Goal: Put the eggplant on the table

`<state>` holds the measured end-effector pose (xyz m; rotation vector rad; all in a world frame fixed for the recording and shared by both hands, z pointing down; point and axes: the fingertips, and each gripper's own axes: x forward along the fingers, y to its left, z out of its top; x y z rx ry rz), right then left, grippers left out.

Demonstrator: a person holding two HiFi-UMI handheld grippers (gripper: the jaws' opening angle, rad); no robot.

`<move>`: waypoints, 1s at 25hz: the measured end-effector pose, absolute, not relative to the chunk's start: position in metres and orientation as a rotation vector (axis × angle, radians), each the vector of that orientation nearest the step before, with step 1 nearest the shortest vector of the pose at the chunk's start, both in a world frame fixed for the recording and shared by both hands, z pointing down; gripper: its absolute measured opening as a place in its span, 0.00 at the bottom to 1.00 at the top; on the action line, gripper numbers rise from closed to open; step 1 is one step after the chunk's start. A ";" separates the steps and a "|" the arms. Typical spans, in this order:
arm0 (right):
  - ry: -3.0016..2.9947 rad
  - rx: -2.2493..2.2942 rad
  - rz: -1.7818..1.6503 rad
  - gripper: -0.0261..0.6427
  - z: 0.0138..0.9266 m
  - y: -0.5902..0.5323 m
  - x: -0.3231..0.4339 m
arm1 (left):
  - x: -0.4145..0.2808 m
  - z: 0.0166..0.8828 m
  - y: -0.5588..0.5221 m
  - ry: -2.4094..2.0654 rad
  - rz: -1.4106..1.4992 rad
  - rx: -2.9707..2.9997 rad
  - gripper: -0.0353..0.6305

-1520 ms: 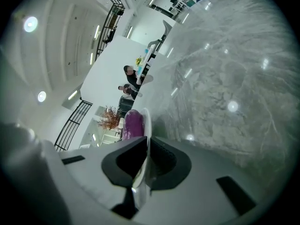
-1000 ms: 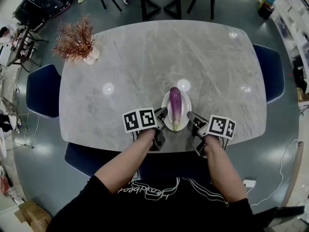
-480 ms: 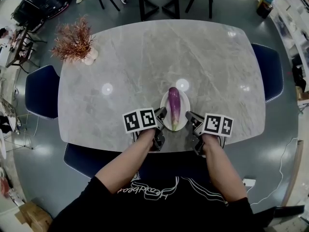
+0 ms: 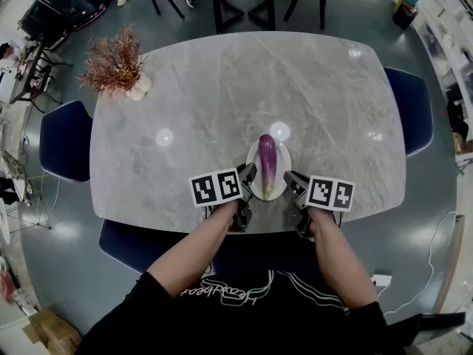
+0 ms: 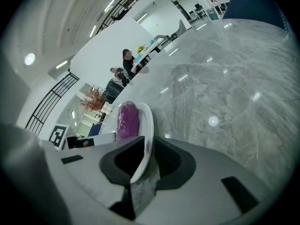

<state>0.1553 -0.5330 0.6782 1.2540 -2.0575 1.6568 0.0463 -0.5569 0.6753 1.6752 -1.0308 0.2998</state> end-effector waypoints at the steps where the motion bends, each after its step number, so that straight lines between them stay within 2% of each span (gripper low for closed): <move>1: -2.059 1.257 1.651 0.11 0.678 -0.533 0.156 | 0.045 0.674 -0.557 -1.036 0.300 1.685 0.17; 11: -2.089 1.310 1.512 0.11 0.659 -0.521 0.164 | 0.031 0.661 -0.550 -1.035 0.218 1.642 0.18; 22: -2.448 1.219 1.472 0.11 0.544 -0.469 0.131 | 0.029 0.575 -0.480 -0.780 0.048 1.753 0.18; 25: -2.576 1.123 1.437 0.11 0.510 -0.445 0.114 | 0.024 0.542 -0.455 -0.739 0.017 1.820 0.09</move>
